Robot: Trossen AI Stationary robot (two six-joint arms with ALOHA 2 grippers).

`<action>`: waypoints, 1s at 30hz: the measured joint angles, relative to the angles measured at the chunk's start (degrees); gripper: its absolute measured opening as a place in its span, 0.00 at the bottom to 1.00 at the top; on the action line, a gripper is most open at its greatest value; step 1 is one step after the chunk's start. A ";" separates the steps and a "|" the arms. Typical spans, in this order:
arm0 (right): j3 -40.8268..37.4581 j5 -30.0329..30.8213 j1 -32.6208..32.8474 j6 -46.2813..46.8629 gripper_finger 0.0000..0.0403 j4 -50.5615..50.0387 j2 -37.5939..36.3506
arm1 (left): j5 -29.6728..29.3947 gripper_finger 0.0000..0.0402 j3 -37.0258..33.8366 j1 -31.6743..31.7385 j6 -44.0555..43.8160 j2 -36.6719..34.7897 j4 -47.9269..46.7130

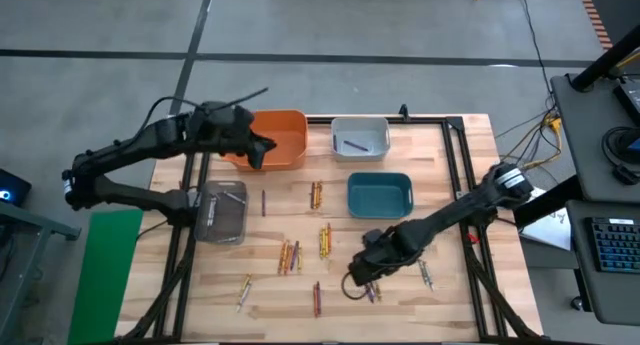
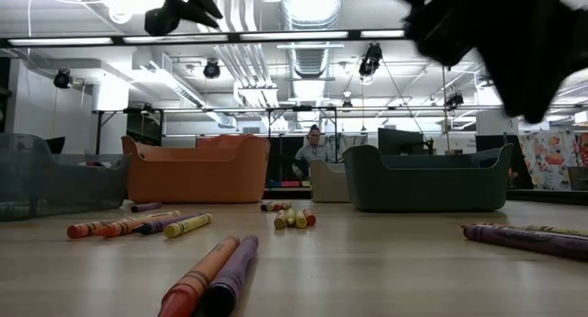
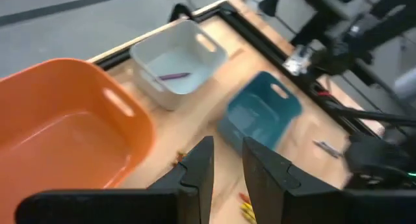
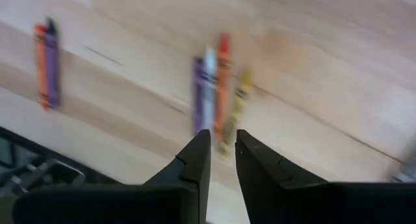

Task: Sort crayons
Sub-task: Put the orange crayon into the blue bin

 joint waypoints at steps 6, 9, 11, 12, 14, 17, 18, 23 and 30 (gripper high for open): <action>0.00 0.88 -1.97 2.53 0.16 8.60 4.96 | -0.28 0.16 0.00 -7.21 0.23 -1.69 -0.02; 0.25 1.17 -2.82 2.59 0.16 9.03 7.07 | -0.26 0.16 -0.02 -9.58 0.96 -2.06 0.09; 0.42 1.17 -3.30 2.60 0.17 9.06 8.12 | -0.28 0.16 -0.02 -10.60 1.01 -2.27 0.13; 0.45 1.15 -3.53 2.61 0.18 8.80 8.47 | -0.30 0.16 -0.02 -11.14 1.02 -2.42 0.11; 0.59 1.12 -3.96 2.62 0.20 8.02 8.60 | -0.40 0.16 -0.02 -12.05 1.42 -2.89 0.19; 1.20 0.93 -4.57 2.82 0.25 4.89 8.48 | -0.37 0.16 -0.02 -12.99 2.66 -3.56 0.42; 1.30 1.04 -4.76 2.79 0.27 3.56 8.43 | -0.39 0.16 -0.02 -13.10 3.06 -3.68 0.42; 1.42 1.24 -5.11 1.07 0.34 1.14 7.92 | -0.37 0.16 -0.04 -13.08 5.10 -4.49 0.45; 1.44 0.75 -5.05 1.54 0.35 1.40 9.96 | -0.35 0.16 -0.04 -13.08 6.08 -4.78 0.33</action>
